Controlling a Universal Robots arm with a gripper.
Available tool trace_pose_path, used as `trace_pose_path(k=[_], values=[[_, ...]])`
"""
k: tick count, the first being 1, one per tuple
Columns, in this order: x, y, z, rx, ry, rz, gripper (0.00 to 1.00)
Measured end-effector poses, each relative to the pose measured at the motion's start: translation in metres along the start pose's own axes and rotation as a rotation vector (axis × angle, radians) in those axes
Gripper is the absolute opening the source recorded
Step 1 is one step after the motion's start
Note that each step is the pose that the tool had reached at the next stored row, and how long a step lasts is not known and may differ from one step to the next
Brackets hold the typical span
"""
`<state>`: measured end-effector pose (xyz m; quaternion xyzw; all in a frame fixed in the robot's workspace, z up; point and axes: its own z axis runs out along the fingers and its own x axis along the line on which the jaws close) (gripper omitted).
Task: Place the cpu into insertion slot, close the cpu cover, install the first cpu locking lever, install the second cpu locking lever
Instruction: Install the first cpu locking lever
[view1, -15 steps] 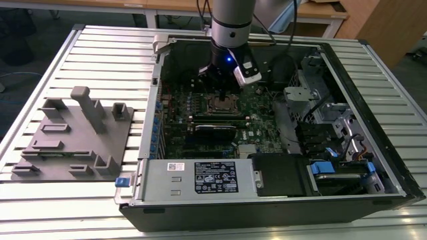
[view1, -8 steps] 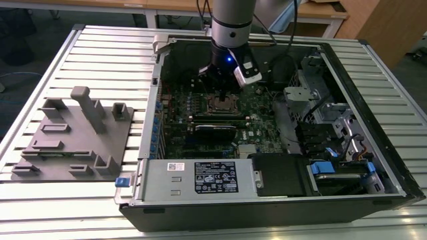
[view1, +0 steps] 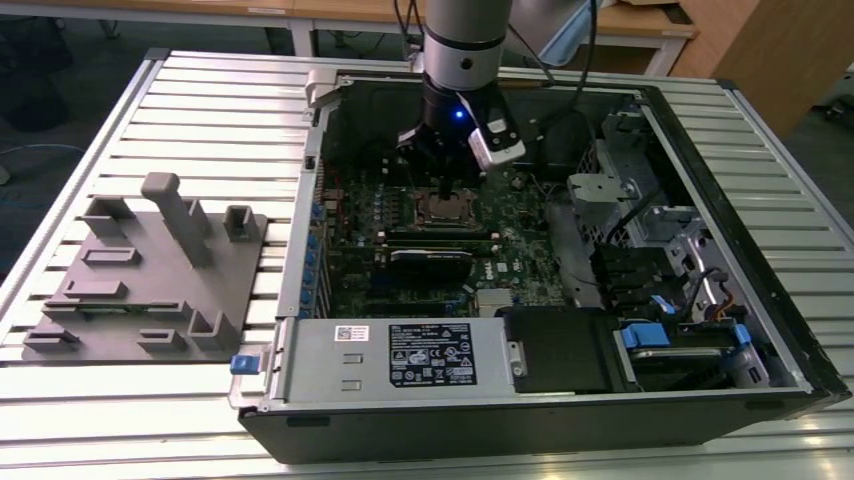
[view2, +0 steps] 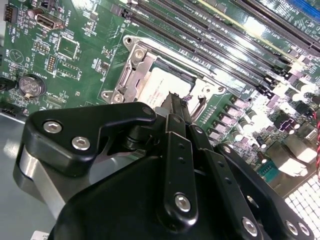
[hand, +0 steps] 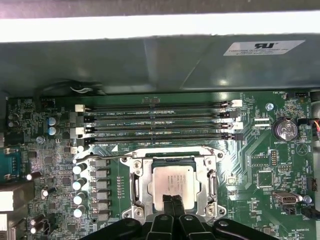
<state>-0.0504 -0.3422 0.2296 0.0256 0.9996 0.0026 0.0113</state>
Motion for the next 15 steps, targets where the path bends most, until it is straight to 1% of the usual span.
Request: trace_pose_path(k=[4,6,15], values=[[-0.0001,0.0001,-0.0011,-0.0003,-0.0002,0.0,0.1],[-0.0001,0.0001,-0.0054,0.0001,0.0001,0.0,0.1],[-0.0002,0.0001,-0.0086,0.0001,0.0,0.0,0.1]])
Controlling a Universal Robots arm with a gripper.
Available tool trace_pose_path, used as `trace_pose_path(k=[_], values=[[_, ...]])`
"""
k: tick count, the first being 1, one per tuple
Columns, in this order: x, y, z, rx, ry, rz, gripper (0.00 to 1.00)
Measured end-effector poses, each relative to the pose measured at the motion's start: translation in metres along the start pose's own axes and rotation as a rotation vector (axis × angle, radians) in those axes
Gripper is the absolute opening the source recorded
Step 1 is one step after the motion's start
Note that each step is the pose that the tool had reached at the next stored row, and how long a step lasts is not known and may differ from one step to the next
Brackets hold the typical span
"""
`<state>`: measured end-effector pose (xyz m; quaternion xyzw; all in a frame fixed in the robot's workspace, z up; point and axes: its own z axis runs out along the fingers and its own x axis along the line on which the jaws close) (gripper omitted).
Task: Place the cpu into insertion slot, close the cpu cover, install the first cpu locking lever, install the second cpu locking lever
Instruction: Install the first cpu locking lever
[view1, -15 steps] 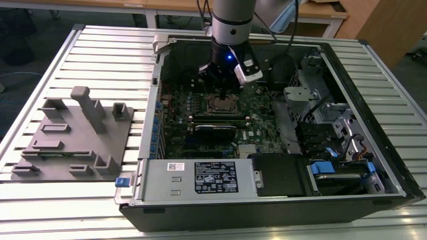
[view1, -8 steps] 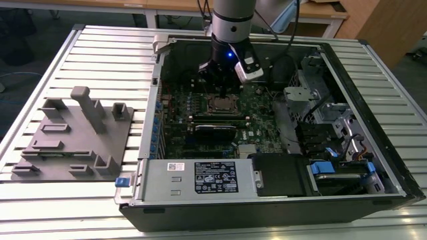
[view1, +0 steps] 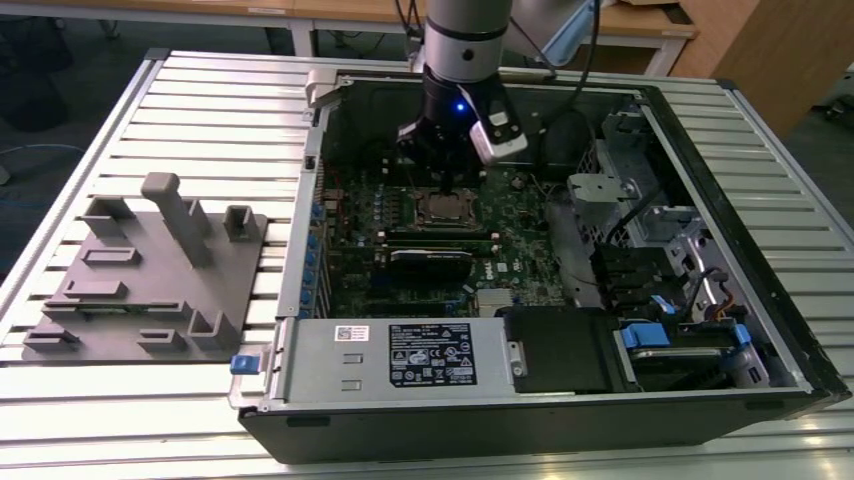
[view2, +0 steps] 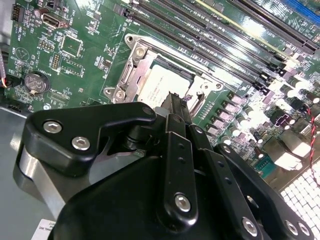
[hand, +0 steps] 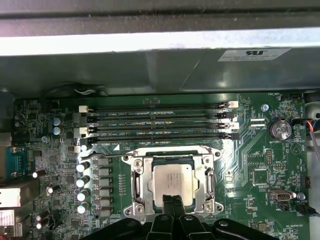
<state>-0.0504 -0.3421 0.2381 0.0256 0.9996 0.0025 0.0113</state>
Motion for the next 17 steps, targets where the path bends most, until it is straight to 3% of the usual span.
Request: trace_pose_path(k=[7,17], values=[[-0.0001,0.0001,-0.0064,-0.0001,0.0001,0.0,0.1],[0.003,-0.0001,-0.0068,0.0,0.0,0.0,0.1]])
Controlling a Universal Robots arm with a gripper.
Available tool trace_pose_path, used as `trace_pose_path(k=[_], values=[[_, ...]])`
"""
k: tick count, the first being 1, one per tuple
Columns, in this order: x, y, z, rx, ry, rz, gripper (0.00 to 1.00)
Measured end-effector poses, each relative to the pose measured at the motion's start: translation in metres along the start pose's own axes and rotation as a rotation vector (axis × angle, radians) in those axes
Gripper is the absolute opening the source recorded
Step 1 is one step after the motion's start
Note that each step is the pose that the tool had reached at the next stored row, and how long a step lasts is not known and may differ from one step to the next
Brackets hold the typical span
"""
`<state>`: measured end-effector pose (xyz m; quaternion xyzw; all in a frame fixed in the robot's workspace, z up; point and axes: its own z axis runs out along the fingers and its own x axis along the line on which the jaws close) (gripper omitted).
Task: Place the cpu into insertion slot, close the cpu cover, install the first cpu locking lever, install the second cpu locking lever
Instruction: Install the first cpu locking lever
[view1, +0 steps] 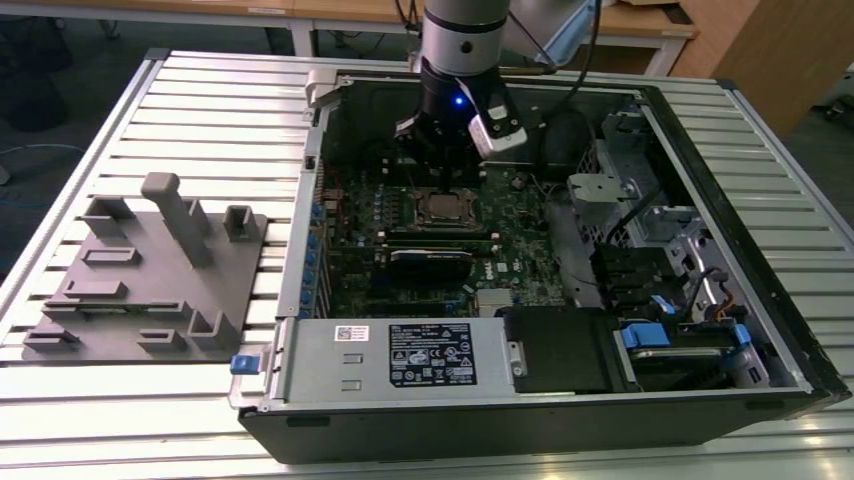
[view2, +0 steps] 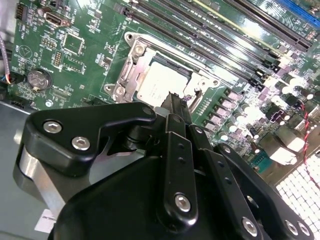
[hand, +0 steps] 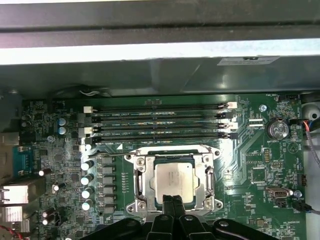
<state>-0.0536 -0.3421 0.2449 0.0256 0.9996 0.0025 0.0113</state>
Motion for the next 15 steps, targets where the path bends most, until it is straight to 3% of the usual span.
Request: trace_pose_path(k=[15], values=[[0.0182,-0.0009,-0.0003,-0.0001,-0.0001,0.0,0.1]])
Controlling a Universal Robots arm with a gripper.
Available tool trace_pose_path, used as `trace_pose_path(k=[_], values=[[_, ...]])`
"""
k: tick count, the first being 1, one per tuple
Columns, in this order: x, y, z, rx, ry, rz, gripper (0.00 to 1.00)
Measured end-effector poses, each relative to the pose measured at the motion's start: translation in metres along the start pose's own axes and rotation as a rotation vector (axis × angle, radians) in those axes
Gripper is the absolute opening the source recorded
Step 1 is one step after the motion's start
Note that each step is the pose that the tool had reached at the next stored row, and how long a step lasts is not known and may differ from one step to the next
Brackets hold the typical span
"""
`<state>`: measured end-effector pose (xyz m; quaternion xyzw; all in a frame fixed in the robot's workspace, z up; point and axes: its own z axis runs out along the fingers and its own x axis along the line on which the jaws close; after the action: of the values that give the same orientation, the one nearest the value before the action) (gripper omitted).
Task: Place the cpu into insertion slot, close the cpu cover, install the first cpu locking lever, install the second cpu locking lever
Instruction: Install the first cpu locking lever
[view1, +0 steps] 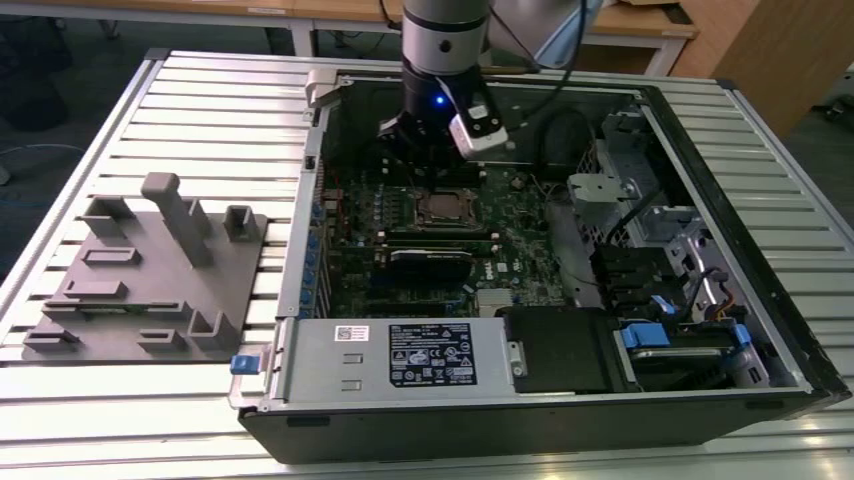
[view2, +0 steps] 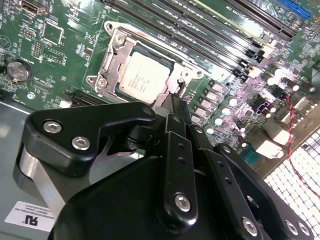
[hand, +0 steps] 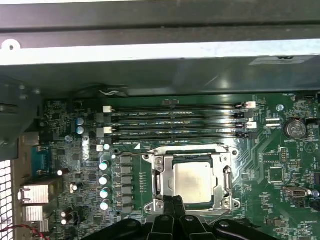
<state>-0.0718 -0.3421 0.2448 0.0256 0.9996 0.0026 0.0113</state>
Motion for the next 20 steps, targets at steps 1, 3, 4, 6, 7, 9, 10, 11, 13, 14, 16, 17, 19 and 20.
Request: trace_pose_path(k=[1,3,4,6,7,9,10,11,13,14,16,17,19,20], values=[[0.001,-0.0001,0.0,0.0,0.0,0.0,0.1],[0.0031,-0.0002,-0.0001,0.0,0.0001,0.0,0.1],[0.0042,-0.0002,-0.0001,0.0,0.0,0.0,0.1],[0.0062,-0.0003,-0.0002,0.0001,0.0001,0.0,0.1],[0.007,-0.0003,-0.0002,0.0,0.0,0.0,0.1],[0.0088,-0.0004,-0.0002,0.0001,0.0001,0.0,0.1],[0.0097,-0.0005,-0.0003,0.0001,0.0001,0.0,0.1],[0.0105,-0.0005,-0.0003,0.0001,0.0001,0.0,0.1],[0.0121,-0.0006,-0.0003,0.0001,0.0,0.0,0.1],[0.013,-0.0007,-0.0003,0.0,0.0,0.0,0.1],[0.0145,-0.0007,-0.0004,0.0,0.0,0.0,0.1],[0.0153,-0.0008,-0.0004,0.0001,0.0,0.0,0.1],[0.0168,-0.0009,-0.0004,0.0,0.0,0.0,0.1],[0.0176,-0.0009,-0.0004,0.0001,0.0,0.0,0.1]])
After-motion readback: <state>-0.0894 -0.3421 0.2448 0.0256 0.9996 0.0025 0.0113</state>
